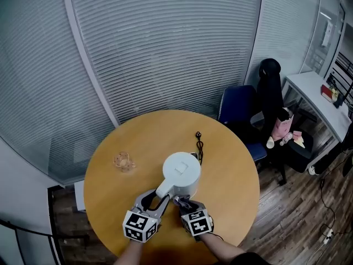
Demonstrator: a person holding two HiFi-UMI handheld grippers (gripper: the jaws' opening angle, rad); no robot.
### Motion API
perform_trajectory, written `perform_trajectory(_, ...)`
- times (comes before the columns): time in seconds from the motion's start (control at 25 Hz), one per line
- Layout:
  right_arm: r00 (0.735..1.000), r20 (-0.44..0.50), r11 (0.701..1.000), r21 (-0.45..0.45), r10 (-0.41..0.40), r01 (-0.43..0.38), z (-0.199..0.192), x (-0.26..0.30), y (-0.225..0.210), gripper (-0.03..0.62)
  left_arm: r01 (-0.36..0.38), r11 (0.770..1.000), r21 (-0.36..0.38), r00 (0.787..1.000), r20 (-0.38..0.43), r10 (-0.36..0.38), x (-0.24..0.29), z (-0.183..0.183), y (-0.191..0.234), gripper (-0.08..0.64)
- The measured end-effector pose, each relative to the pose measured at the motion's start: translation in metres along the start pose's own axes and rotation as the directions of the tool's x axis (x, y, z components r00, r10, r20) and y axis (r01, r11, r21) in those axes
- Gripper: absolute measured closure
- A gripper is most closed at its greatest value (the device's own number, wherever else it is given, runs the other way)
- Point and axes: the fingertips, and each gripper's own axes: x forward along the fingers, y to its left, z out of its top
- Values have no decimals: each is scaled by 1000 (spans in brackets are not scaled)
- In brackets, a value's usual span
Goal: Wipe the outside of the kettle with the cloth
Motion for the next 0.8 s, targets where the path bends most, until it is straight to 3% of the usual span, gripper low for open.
perform_trajectory(0.16, 998, -48, 990, 141, 33, -26, -20, 19, -7, 495, 10, 1000, -8, 1000, 12, -10, 1, -2, 0, 390)
perform_trajectory(0.44, 996, -55, 981, 184, 65, -54, -18, -3, -5, 495, 11, 1000, -21, 1000, 21, -10, 2, -2, 2, 388)
perform_trajectory(0.64, 993, 115, 990, 143, -1, -16, 22, -65, -9, 495, 22, 999, -34, 999, 37, -21, 2, -4, 4, 387)
perform_trajectory(0.8, 953, 299, 994, 107, -52, 20, 78, -113, -17, 495, 16, 999, -39, 999, 44, -15, 1, -3, 4, 385)
